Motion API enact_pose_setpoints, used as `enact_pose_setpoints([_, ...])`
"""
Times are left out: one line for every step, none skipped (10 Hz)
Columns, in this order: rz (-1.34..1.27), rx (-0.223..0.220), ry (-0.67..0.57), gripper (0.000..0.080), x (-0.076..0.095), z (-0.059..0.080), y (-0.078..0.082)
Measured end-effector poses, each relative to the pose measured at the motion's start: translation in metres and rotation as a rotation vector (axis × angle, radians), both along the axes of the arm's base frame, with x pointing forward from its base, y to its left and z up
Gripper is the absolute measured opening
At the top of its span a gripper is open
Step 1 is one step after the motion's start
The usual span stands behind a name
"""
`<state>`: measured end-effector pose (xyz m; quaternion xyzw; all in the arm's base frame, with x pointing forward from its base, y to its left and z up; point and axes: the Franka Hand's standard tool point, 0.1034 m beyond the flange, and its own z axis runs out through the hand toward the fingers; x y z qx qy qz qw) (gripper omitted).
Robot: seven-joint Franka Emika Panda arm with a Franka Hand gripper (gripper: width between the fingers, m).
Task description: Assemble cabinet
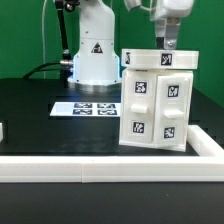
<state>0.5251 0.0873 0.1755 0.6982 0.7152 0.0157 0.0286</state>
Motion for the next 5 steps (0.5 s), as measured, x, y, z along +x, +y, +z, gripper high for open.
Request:
enact_pose_setpoints([0.093,-0.016,0.011,0.0797,-0.004,-0.003,0.001])
enact_pose_setpoints([0.162,-0.022,0.023,0.0797,-0.010,-0.007,0.000])
enact_pose_setpoints([0.225,-0.026,0.031,0.0797,-0.013,-0.011,-0.002])
enact_pose_setpoints([0.259,-0.028,0.038,0.0797,-0.016,-0.013,-0.003])
enact_pose_setpoints([0.221,-0.025,0.040,0.0797,-0.018,-0.015,-0.004])
